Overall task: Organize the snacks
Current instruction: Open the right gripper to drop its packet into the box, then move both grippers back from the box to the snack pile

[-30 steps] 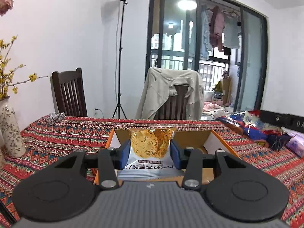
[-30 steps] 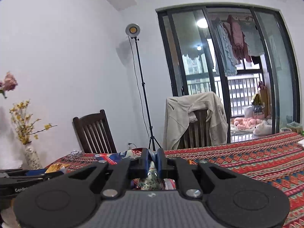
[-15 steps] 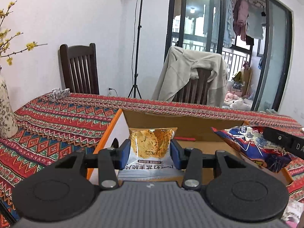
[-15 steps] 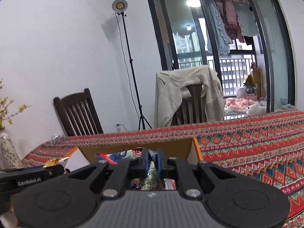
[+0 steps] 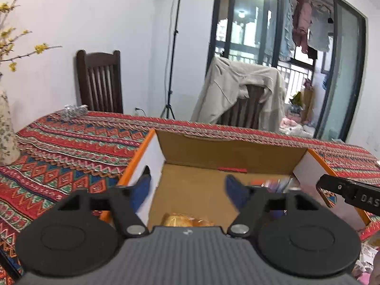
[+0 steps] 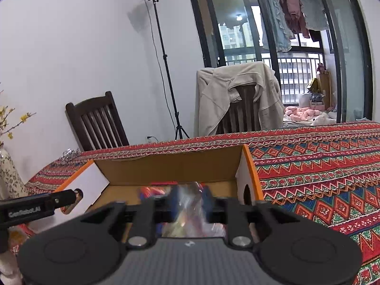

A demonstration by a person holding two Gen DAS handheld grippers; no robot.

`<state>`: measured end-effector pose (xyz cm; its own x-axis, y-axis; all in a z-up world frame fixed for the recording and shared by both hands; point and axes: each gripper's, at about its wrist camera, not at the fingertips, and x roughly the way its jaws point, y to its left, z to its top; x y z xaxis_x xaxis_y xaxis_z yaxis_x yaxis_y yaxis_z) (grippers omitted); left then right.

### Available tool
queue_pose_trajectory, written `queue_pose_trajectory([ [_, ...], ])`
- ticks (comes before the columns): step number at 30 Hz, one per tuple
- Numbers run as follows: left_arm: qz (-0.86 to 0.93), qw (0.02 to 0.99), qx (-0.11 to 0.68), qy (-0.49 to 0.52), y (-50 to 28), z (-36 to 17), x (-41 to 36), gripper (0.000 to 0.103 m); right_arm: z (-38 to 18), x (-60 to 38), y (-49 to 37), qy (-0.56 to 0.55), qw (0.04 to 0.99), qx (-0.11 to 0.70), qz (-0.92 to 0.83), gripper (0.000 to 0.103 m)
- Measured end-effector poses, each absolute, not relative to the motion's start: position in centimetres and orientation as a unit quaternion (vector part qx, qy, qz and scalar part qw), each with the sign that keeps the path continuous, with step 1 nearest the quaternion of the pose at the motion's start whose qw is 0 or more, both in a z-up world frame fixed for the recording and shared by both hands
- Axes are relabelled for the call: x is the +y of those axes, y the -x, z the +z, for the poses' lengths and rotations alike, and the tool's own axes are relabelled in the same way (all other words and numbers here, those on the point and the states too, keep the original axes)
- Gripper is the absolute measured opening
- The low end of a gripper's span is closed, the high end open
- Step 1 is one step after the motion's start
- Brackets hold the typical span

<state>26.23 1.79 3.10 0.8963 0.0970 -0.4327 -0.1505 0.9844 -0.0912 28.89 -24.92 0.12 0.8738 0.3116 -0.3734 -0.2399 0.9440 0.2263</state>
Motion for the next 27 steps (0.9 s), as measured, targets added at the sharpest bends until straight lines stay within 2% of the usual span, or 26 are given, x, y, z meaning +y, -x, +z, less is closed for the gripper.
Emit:
queue_pose_trajectory([
  [1,0.066,0.973,0.213,0.062,-26.1,3.3,1.8,0.086,0.2,-25.1,-28.8,-0.091,0.965,0.203,0.141,0.069],
  [3,0.062,0.975,0.203,0.068,-25.7,3.5,1.9,0.093,0.3,-25.4,-28.5,-0.099,0.966,0.194,0.138,0.083],
  [4,0.063,0.975,0.198,0.073,-25.6,3.7,2.0,0.103,0.4,-25.6,-28.4,-0.103,0.966,0.191,0.138,0.090],
  [7,0.065,0.978,0.179,0.086,-24.9,4.1,2.3,0.103,0.6,-26.0,-28.3,-0.113,0.966,0.187,0.140,0.103],
  [14,0.062,0.979,0.168,0.100,-24.3,5.8,2.2,0.103,1.4,-26.4,-28.1,-0.120,0.964,0.193,0.141,0.103],
  [27,0.044,0.984,0.128,0.113,-19.4,10.6,1.8,0.103,6.2,-26.6,-24.0,-0.096,0.973,0.168,0.124,0.103],
])
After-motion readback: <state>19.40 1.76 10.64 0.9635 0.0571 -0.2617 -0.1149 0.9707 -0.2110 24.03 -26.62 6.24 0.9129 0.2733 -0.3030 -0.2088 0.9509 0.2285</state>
